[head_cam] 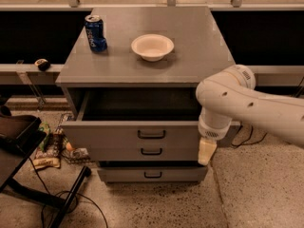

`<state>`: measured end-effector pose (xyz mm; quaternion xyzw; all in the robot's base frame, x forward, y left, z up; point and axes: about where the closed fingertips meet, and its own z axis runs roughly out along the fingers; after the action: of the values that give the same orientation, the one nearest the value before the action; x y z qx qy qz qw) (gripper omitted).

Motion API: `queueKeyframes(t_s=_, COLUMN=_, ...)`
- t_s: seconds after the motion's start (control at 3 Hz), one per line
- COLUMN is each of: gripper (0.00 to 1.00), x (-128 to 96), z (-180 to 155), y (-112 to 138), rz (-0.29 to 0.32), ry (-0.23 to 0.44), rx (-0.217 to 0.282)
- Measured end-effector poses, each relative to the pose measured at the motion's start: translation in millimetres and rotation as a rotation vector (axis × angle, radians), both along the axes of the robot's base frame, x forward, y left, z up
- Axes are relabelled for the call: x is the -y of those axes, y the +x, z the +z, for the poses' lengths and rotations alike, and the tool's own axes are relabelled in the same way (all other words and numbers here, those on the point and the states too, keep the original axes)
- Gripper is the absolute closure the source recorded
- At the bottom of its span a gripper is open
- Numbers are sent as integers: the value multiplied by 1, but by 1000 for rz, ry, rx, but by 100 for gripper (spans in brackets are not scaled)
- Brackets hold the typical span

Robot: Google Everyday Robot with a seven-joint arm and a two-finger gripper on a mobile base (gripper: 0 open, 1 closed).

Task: Open top drawer

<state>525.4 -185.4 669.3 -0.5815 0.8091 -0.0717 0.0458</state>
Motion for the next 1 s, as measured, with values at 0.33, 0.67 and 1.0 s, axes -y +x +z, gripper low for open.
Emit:
queueKeyframes(t_s=0.33, gripper=50, x=3, z=-6, y=-22, rz=-9, ry=-14, rx=-22)
queueKeyframes(t_s=0.67, gripper=73, x=4, z=-6, y=-35, rz=-12, ry=-24, rx=-35)
queueKeyframes(t_s=1.0, gripper=96, x=4, z=1, y=-35, rz=-12, ry=-25, rx=-35)
